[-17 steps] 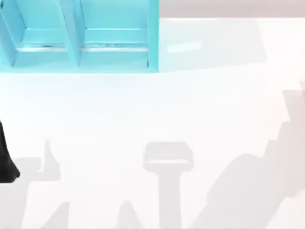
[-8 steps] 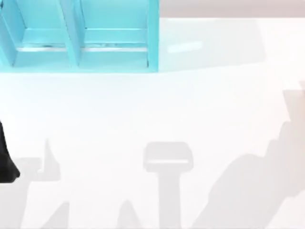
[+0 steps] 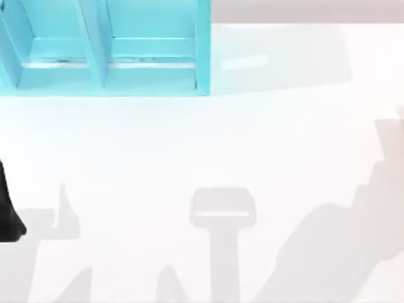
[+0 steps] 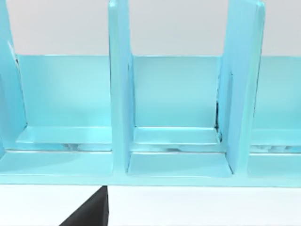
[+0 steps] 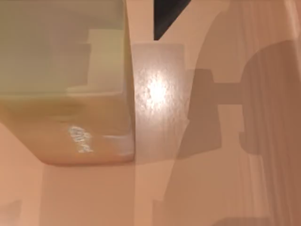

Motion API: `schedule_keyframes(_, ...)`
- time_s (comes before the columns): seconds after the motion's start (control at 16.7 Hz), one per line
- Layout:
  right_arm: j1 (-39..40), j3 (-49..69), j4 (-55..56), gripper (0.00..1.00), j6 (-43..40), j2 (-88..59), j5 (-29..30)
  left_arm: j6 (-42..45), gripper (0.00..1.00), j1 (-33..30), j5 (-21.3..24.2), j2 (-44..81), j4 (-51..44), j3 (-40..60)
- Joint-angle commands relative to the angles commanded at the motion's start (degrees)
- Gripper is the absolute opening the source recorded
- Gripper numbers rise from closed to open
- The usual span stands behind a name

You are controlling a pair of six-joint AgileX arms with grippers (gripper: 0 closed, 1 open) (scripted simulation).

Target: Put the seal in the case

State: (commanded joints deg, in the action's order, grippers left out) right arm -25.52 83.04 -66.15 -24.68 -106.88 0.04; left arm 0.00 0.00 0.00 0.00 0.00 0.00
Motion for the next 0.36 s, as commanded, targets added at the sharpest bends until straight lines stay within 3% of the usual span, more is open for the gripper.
schedule_keyframes(0.36, 0.0, 0.0, 0.0, 1.0, 0.0, 0.0, 0.0, 0.0, 1.0, 0.0, 0.0, 0.0, 0.0, 0.0)
